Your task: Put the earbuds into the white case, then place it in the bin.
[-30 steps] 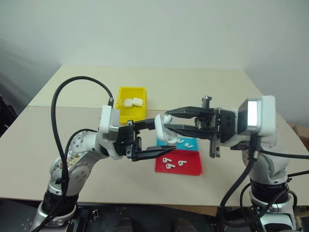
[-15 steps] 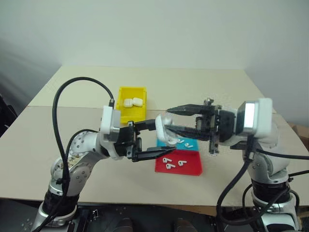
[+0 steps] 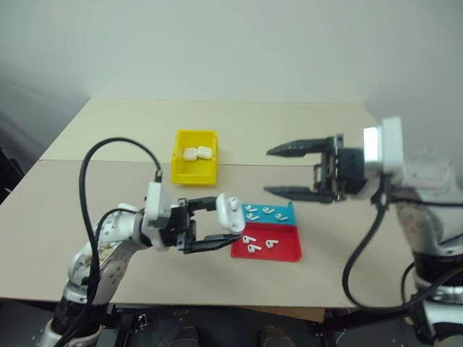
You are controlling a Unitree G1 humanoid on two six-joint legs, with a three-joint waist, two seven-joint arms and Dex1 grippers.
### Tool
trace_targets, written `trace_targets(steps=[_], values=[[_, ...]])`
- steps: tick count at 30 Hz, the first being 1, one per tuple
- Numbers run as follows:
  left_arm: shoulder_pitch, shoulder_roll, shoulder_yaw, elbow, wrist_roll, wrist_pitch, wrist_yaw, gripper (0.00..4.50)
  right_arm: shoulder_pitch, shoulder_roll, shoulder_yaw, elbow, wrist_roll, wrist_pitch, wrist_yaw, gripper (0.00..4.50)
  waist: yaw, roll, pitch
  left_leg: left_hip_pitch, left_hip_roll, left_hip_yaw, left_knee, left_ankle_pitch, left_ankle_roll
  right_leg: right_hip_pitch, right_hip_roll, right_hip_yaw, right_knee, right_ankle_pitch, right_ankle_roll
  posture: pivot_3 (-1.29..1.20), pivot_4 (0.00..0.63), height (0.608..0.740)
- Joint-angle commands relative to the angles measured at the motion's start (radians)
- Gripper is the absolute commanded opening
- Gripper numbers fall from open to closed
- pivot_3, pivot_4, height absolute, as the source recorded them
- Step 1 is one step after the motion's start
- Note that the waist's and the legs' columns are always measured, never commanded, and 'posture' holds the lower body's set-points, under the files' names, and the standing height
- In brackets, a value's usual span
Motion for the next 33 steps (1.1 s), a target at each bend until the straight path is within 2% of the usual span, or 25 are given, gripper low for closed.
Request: trace_targets(steps=[1,5,12,21,33], values=[[0.073,0.018,0.033,0.026,0.067,-0.142,-0.066,2.75,-0.148,-0.079,0.135,0.105,-0.142,0.127,0.052,3.1,0.0,0.0,0.0,0.0,0.0,0.0,0.0,0.0,0.0,0.0,0.0,0.0,0.0,0.0,-0.001,0.0,0.15,0.74],[0.169,0.04,0.045,0.063,0.109,-0.234,-0.121,2.75,-0.307,-0.092,0.35,0.238,-0.326,0.154,0.188,3.1,-0.005,0.0,0.0,-0.004,0.001,0.001,-0.001,0.0,0.0,-0.005,0.0,0.001,0.0,-0.001,-0.001,0.0,0.15,0.74],[0.243,0.027,0.029,0.041,0.151,-0.274,-0.08,2.75,-0.39,0.014,0.611,0.413,-0.625,0.063,0.259,3.1,-0.002,0.0,0.0,-0.011,0.001,0.001,-0.001,0.0,0.0,-0.012,0.0,0.0,0.001,0.0,-0.001,0.0,0.15,0.74],[0.239,0.027,0.011,0.014,0.158,-0.266,-0.027,2.75,-0.416,0.157,0.704,0.62,-0.846,-0.106,0.238,3.1,0.004,0.0,0.0,-0.012,0.001,0.001,0.0,0.0,0.0,-0.014,0.0,0.0,0.002,0.0,-0.001,0.0,0.15,0.74],[0.256,0.024,-0.009,-0.02,0.163,-0.266,0.01,2.75,-0.425,0.26,0.687,0.777,-0.925,-0.242,0.26,3.1,0.008,0.0,0.0,-0.012,0.001,0.001,0.0,0.0,0.0,-0.014,0.0,0.0,0.004,0.0,-0.001,0.0,0.15,0.74]])
